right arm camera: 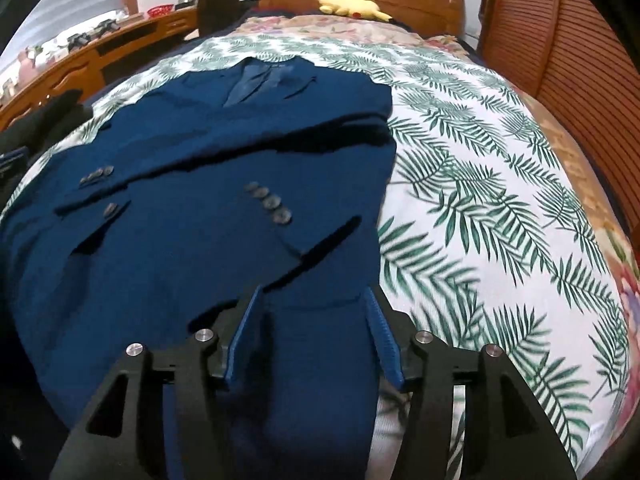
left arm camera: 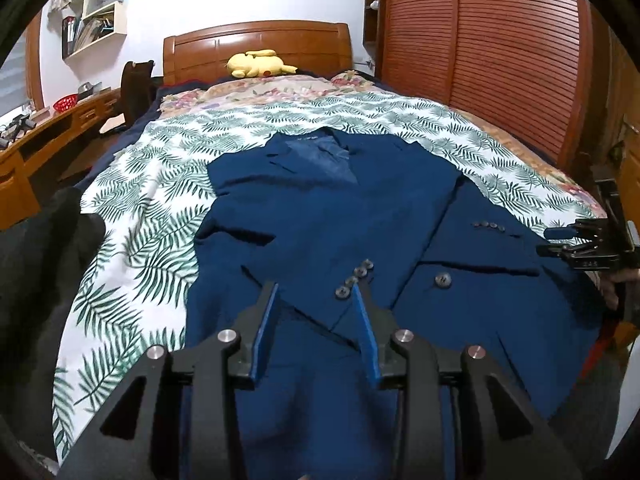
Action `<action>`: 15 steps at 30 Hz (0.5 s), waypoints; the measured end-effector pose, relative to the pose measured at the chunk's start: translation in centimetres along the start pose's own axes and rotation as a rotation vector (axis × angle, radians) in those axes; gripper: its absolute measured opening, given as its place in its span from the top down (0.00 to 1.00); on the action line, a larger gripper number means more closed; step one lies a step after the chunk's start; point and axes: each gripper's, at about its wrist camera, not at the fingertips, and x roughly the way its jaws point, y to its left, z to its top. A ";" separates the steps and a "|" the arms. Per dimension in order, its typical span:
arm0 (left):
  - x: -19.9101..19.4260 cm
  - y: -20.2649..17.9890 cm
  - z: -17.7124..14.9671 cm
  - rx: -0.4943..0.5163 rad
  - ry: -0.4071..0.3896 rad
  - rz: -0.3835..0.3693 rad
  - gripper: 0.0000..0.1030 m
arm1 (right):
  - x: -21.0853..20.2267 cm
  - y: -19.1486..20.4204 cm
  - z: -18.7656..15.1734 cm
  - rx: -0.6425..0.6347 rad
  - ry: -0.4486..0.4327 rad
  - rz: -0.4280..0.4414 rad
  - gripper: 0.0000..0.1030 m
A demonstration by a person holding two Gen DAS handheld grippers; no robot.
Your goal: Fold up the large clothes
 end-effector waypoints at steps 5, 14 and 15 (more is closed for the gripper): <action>-0.4 1.6 -1.9 0.007 0.039 0.034 0.65 | -1.1 0.5 -1.2 -0.031 -0.004 -0.009 0.45; -2.2 5.2 -5.8 -0.078 0.107 0.082 0.65 | -1.7 0.5 -3.7 -0.028 0.014 -0.019 0.35; -2.3 5.3 -6.2 -0.080 0.112 0.088 0.65 | -1.6 0.6 -4.1 -0.031 0.021 -0.022 0.35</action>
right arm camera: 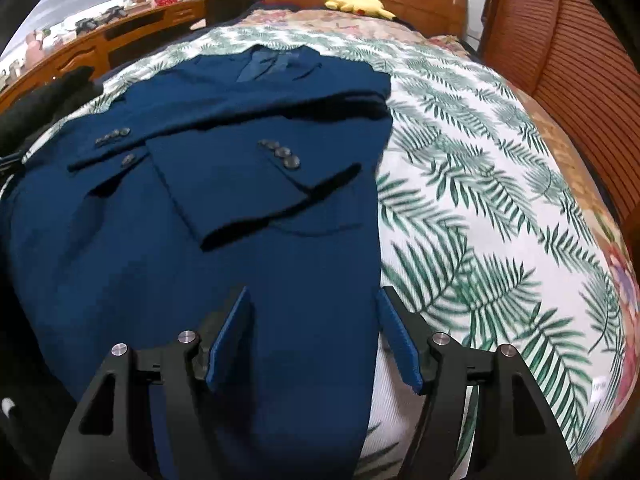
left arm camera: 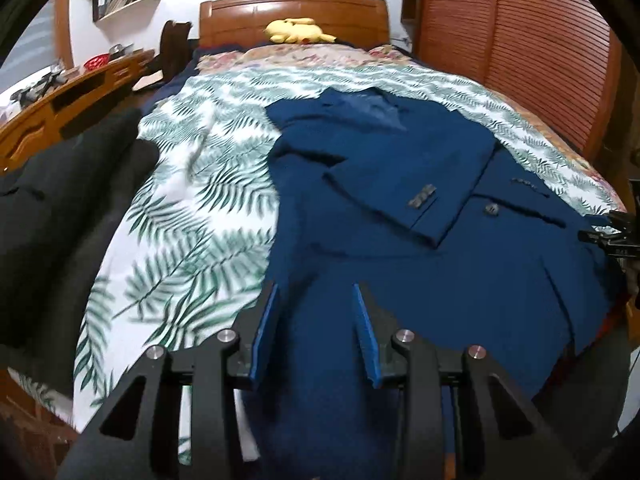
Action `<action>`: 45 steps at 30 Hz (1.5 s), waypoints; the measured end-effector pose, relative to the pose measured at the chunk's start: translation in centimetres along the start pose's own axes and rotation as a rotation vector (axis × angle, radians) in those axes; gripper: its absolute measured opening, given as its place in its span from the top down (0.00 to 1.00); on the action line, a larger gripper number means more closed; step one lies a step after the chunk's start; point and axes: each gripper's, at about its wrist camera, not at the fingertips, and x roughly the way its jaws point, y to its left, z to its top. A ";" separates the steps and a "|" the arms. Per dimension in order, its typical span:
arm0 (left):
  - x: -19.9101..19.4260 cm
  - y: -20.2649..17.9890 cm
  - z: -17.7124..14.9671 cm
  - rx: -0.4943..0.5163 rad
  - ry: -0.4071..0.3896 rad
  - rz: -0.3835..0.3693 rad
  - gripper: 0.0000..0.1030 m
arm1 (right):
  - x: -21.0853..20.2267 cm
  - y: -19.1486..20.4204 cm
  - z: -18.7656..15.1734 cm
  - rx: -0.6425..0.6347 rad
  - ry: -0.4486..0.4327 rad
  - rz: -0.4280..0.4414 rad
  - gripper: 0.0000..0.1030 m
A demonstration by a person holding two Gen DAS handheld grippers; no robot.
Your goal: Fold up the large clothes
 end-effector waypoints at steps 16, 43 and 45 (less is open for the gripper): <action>-1.1 1.8 -3.9 -0.052 0.043 0.021 0.65 | -1.1 -0.1 -1.7 0.017 0.024 0.003 0.30; -1.7 2.7 -6.4 -0.120 0.029 -0.059 0.65 | -3.3 1.2 -5.4 0.032 0.017 -0.003 0.31; -1.9 2.5 -6.5 -0.113 0.021 -0.069 0.65 | -3.3 1.5 -5.4 0.021 0.020 -0.004 0.34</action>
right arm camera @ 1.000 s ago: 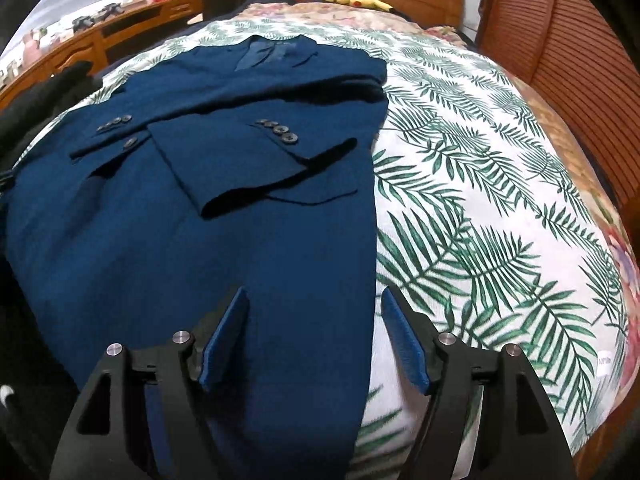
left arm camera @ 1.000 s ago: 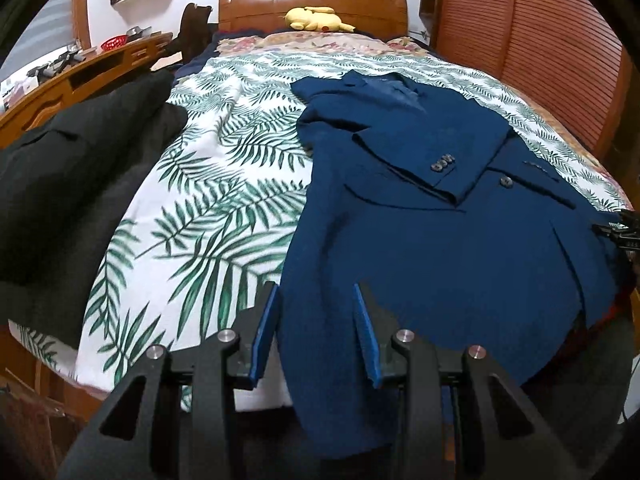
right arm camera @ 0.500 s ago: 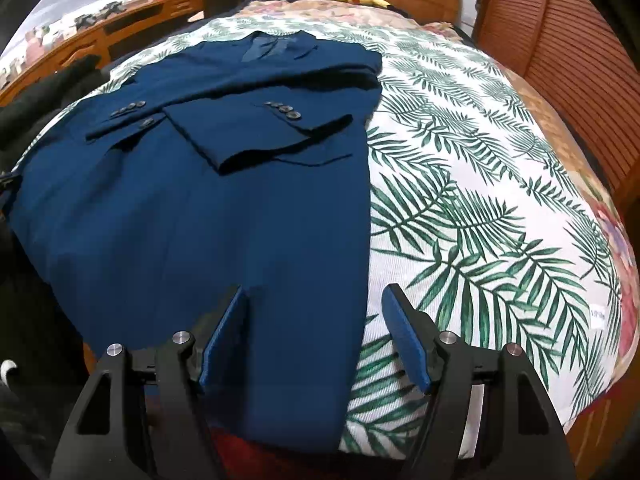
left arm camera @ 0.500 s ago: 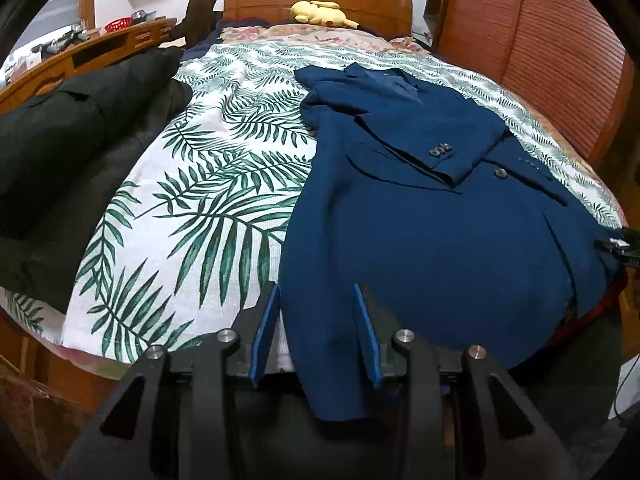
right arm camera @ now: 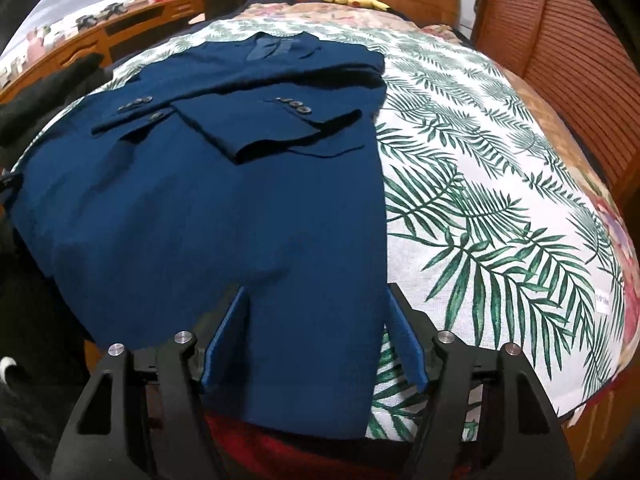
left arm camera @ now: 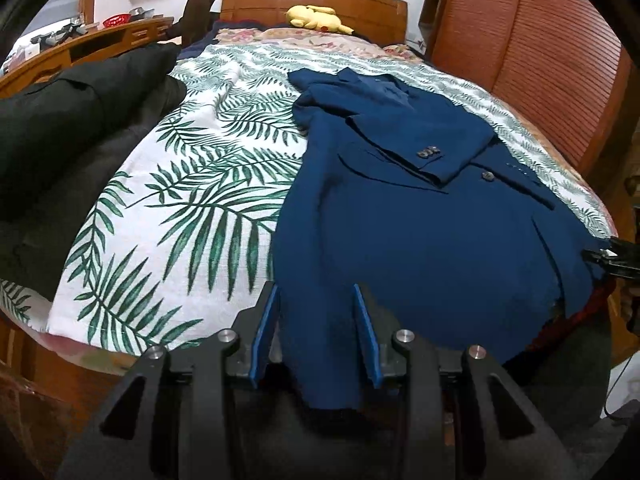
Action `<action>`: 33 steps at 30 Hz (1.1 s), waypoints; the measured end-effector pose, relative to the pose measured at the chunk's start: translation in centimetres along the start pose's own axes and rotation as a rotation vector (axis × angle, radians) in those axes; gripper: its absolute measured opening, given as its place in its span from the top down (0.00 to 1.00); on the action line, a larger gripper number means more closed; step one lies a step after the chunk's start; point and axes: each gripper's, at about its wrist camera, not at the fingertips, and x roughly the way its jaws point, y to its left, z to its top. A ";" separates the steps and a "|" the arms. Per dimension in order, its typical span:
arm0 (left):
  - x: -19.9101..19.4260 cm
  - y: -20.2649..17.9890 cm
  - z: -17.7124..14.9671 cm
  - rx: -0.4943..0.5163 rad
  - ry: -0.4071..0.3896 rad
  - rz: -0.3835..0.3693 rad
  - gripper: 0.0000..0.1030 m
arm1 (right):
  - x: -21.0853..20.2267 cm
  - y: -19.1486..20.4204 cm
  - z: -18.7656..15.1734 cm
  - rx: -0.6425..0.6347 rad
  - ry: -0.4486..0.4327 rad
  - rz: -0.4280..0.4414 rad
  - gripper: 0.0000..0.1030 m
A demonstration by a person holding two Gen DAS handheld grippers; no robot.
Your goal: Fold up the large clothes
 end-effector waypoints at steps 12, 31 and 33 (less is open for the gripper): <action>-1.1 -0.7 -0.2 0.034 -0.004 -0.020 0.85 | -0.6 0.2 0.3 0.011 -0.018 0.079 0.76; -7.3 -7.2 9.6 0.169 -0.255 -0.051 0.99 | -3.9 0.0 4.6 -0.008 -0.114 0.191 0.96; -7.5 -8.2 12.2 0.212 -0.269 -0.012 0.99 | -5.0 -0.3 6.7 -0.007 -0.166 0.208 0.97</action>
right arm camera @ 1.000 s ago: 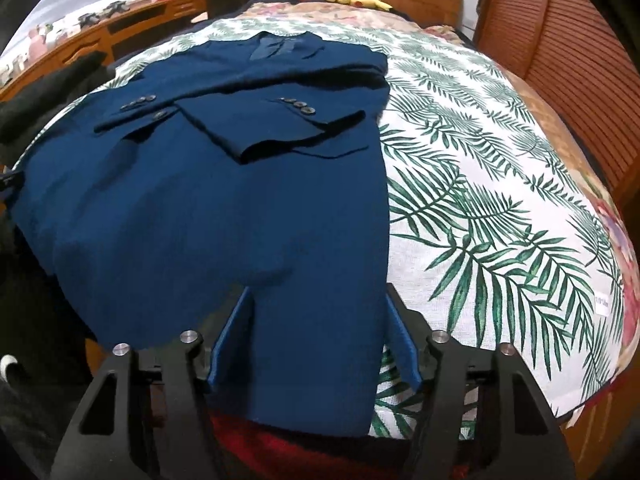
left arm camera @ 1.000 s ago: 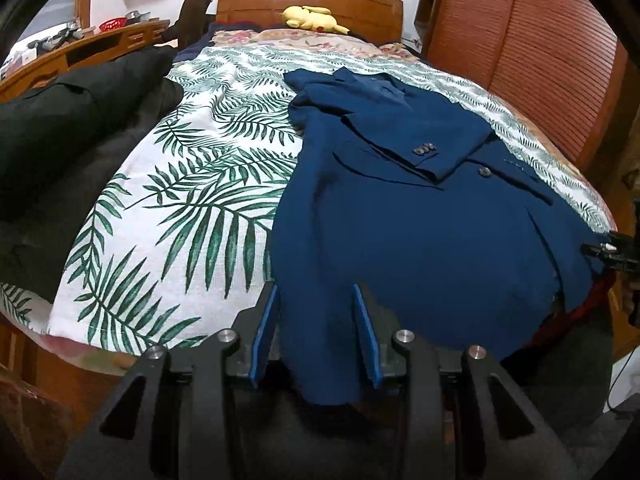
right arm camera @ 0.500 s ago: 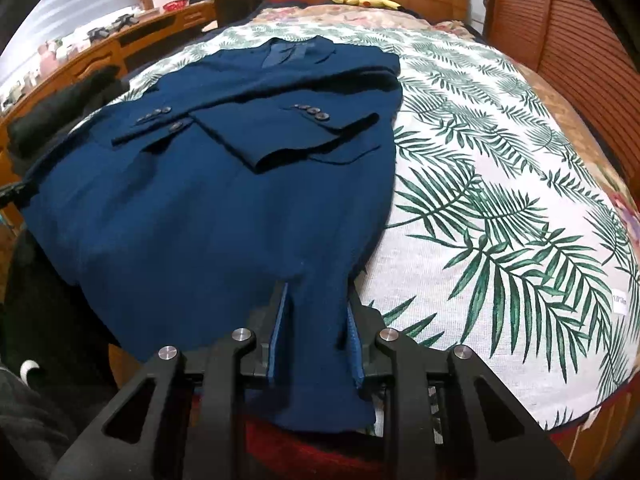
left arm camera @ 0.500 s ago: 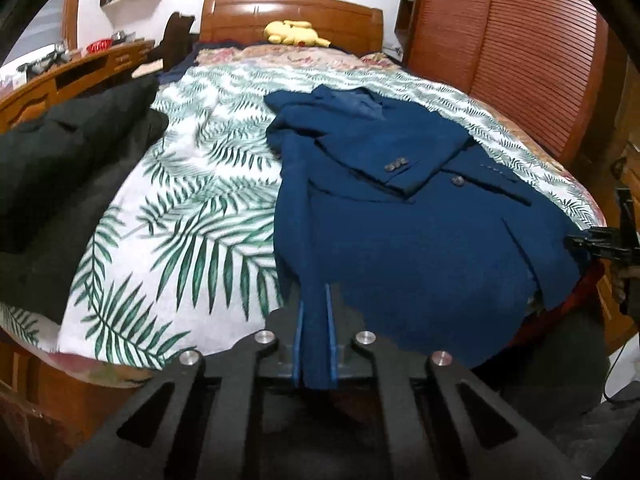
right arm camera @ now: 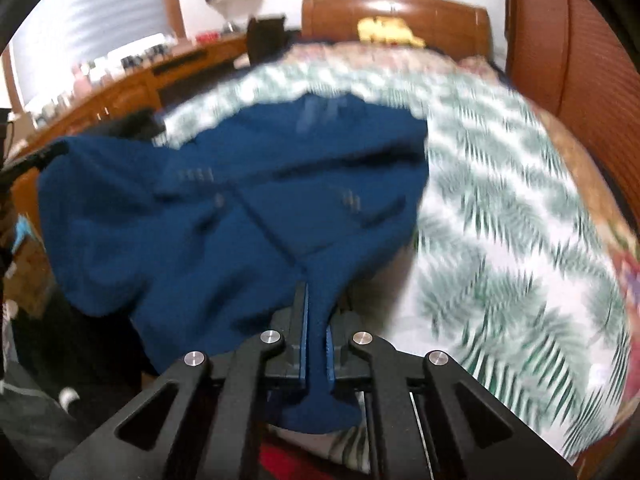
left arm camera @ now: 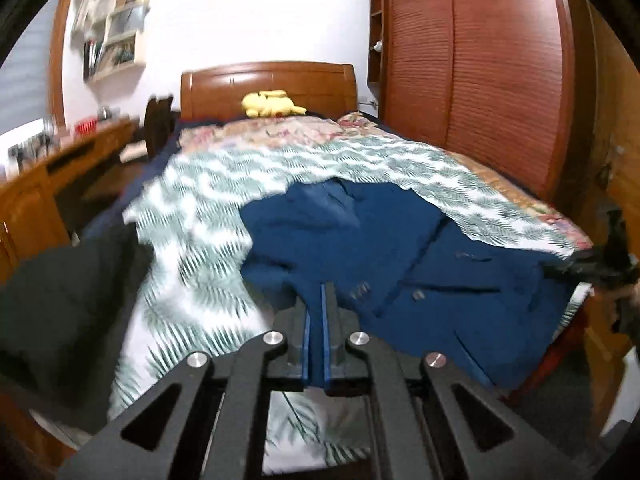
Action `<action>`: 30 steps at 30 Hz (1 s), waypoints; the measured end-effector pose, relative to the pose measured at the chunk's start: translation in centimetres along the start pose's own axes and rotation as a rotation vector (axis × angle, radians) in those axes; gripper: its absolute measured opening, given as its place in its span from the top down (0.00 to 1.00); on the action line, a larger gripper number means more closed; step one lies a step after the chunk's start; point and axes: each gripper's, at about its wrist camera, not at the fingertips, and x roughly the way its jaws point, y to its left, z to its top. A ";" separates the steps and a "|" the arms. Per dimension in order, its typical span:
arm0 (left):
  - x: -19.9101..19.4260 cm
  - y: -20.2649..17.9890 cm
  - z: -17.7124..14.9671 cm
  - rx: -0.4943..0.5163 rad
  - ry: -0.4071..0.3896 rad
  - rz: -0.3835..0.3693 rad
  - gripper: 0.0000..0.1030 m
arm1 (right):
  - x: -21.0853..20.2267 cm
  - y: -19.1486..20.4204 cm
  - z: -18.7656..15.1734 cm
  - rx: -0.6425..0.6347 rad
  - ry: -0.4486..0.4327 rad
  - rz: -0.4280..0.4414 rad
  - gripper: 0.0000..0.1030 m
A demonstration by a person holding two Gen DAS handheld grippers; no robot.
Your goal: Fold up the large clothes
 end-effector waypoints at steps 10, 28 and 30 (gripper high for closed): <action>-2.4 -2.6 7.5 0.094 -0.110 -0.019 0.99 | -5.6 1.2 9.0 -0.010 -0.227 0.010 0.97; -15.1 -4.1 15.2 0.118 -0.352 -0.043 0.99 | -20.9 4.8 13.2 -0.110 -0.477 -0.007 0.98; -16.6 -4.3 16.0 0.132 -0.385 -0.031 0.99 | -22.7 5.2 13.5 -0.149 -0.496 -0.039 0.98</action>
